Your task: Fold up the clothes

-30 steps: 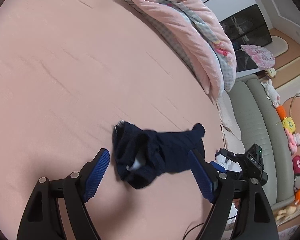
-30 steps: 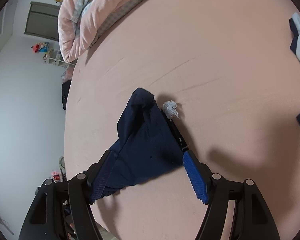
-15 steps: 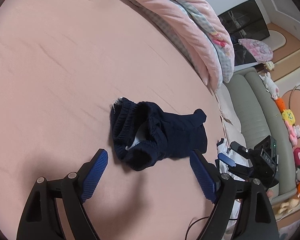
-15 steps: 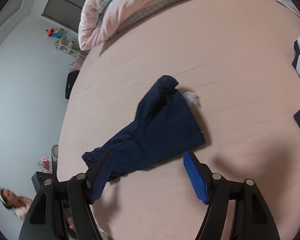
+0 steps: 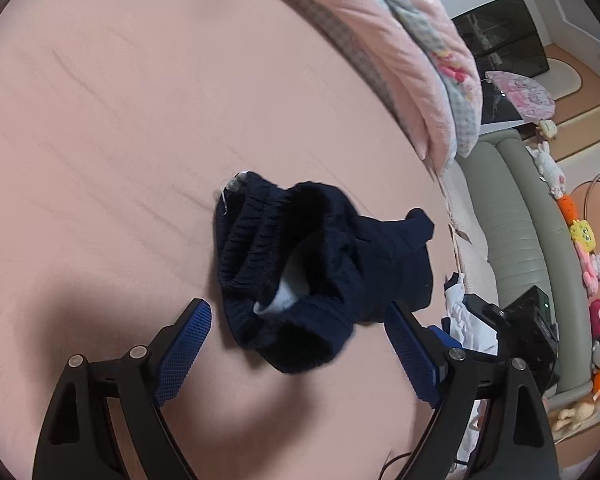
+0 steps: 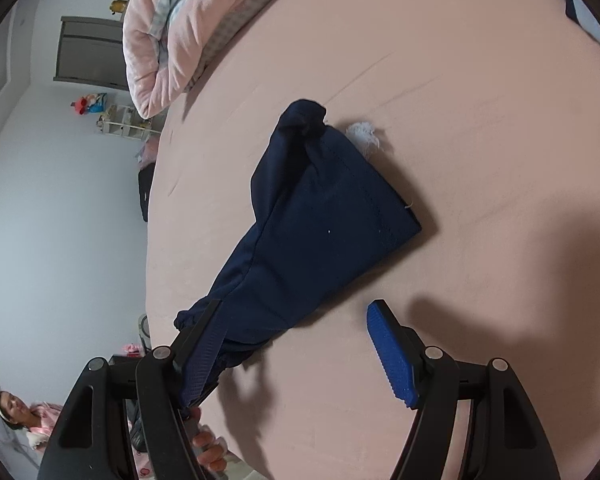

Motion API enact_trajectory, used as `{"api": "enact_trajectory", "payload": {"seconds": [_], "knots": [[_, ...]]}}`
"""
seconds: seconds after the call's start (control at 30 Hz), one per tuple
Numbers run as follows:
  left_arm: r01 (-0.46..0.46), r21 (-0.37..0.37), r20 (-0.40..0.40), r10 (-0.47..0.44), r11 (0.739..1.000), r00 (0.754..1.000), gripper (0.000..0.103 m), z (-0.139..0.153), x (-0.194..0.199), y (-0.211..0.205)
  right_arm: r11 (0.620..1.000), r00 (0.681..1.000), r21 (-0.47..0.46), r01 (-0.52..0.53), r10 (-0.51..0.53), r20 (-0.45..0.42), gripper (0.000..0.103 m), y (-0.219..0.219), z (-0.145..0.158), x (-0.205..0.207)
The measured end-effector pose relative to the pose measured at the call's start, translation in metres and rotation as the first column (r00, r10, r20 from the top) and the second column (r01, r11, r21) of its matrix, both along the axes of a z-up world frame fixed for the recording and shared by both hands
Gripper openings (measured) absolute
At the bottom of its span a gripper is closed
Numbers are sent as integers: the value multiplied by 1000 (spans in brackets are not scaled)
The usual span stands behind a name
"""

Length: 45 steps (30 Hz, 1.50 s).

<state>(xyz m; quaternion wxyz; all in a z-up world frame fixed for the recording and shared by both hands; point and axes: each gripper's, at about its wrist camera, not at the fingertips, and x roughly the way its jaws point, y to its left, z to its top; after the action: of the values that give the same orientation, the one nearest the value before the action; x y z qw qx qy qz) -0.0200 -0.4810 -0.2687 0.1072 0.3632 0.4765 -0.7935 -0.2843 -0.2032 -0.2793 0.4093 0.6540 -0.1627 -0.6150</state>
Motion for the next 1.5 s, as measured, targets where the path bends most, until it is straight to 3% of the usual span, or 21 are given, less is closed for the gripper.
{"api": "enact_trajectory", "payload": {"seconds": [0.2, 0.3, 0.37, 0.43, 0.53, 0.77, 1.07, 1.33, 1.37, 1.5], "knots": [[-25, 51, -31, 26, 998, 999, 89, -5, -6, -10, 1000, 1000, -25, -12, 12, -21, 74, -5, 2, 4], [-70, 81, -52, 74, 994, 996, 83, -7, -7, -14, 999, 1000, -39, 2, -3, -29, 74, -8, 0, 4], [-110, 99, -41, 115, 989, 993, 50, -11, -7, -17, 998, 999, -55, 31, -32, -15, 74, -8, -5, 1], [-161, 114, 10, 161, 980, 987, 36, -19, -6, -20, 994, 997, -78, 78, -77, 17, 74, -7, -13, -4], [-193, 132, -13, 196, 972, 980, 33, -22, -2, -19, 983, 986, -103, 153, -146, 75, 74, -4, -29, -12], [-184, 152, 20, 184, 971, 983, 32, -26, -5, -22, 951, 950, -134, 279, -253, 185, 74, 4, -59, -24], [-175, 166, 41, 171, 970, 984, 32, -26, -6, -24, 943, 954, -171, 287, -265, 142, 74, -11, -61, -28], [-189, 162, 47, 184, 969, 982, 31, -24, -9, -21, 961, 972, -147, 236, -235, 24, 74, -37, -54, -31], [-192, 157, 50, 186, 969, 981, 31, -24, -9, -21, 962, 972, -140, 233, -234, 9, 72, -39, -53, -30], [-202, 138, 64, 195, 970, 979, 31, -22, -10, -19, 975, 972, -69, 212, -217, -85, 34, -48, -52, -27]]}}
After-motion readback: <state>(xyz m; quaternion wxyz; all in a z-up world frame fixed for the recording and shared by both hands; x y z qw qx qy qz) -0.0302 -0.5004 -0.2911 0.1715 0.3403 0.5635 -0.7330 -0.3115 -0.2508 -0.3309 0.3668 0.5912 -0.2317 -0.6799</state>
